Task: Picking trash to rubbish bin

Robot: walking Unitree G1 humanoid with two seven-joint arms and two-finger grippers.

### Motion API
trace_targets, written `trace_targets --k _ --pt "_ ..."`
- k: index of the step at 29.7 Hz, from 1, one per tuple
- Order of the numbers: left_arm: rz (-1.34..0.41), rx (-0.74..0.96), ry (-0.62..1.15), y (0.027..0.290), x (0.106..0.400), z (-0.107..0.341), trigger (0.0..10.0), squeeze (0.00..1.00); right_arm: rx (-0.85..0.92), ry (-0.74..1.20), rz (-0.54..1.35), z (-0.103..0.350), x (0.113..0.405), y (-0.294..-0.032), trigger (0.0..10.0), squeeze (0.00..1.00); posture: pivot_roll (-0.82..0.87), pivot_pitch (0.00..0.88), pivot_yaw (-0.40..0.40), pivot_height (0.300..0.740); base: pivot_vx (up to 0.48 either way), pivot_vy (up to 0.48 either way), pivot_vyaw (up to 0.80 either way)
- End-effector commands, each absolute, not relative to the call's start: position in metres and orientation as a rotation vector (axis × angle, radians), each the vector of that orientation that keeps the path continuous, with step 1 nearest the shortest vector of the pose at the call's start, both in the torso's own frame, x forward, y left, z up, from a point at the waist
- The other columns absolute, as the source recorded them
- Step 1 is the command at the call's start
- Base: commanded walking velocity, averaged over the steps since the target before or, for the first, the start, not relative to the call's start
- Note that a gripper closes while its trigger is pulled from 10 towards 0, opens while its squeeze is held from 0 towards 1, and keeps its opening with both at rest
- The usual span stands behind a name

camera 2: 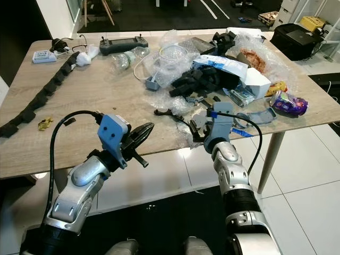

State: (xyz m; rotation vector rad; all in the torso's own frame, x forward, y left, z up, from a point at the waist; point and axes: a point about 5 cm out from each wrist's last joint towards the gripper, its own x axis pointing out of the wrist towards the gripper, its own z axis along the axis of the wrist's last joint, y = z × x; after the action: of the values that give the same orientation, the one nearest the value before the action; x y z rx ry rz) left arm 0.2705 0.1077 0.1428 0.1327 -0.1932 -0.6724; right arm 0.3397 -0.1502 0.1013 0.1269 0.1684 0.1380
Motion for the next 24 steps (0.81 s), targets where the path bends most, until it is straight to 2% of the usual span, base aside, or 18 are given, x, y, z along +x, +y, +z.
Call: trace_targets --k 1,2,3,4,9,17,24 --pt "-0.695 0.141 -0.197 0.107 0.268 0.144 10.0 0.0 0.128 0.164 0.095 0.103 0.342 -0.154 10.0 0.86 0.0 0.063 -0.061 0.74 0.0 0.0 0.0" --pt "-0.697 0.145 -0.196 0.107 0.268 0.144 10.0 0.0 0.117 0.159 0.067 0.104 0.342 -0.156 10.0 0.41 0.0 0.063 -0.061 0.74 0.0 0.0 0.0" --pt "-0.698 0.147 -0.196 0.107 0.268 0.143 10.0 0.0 0.113 0.158 0.046 0.104 0.343 -0.158 10.0 0.16 0.0 0.063 -0.061 0.74 0.0 0.0 0.0" --pt "-0.702 0.156 -0.194 0.107 0.268 0.143 10.0 0.0 0.115 0.164 0.017 0.104 0.343 -0.16 10.0 0.0 0.0 0.063 -0.06 0.74 0.0 0.0 0.0" --pt "-0.682 0.165 -0.197 0.108 0.27 0.143 10.0 0.0 0.117 0.172 -0.008 0.102 0.344 -0.163 10.0 0.0 0.0 0.063 -0.06 0.74 0.0 0.0 0.0" --pt "-0.691 0.169 -0.202 0.108 0.271 0.145 10.0 0.0 0.261 0.191 0.006 0.098 0.349 -0.158 10.0 0.0 0.01 0.061 -0.053 0.74 0.0 0.0 0.0" --pt "-0.698 0.181 -0.204 0.106 0.271 0.146 10.0 0.0 0.294 0.197 0.004 0.101 0.355 -0.155 10.0 0.0 0.02 0.065 -0.054 0.74 0.0 0.0 0.0"
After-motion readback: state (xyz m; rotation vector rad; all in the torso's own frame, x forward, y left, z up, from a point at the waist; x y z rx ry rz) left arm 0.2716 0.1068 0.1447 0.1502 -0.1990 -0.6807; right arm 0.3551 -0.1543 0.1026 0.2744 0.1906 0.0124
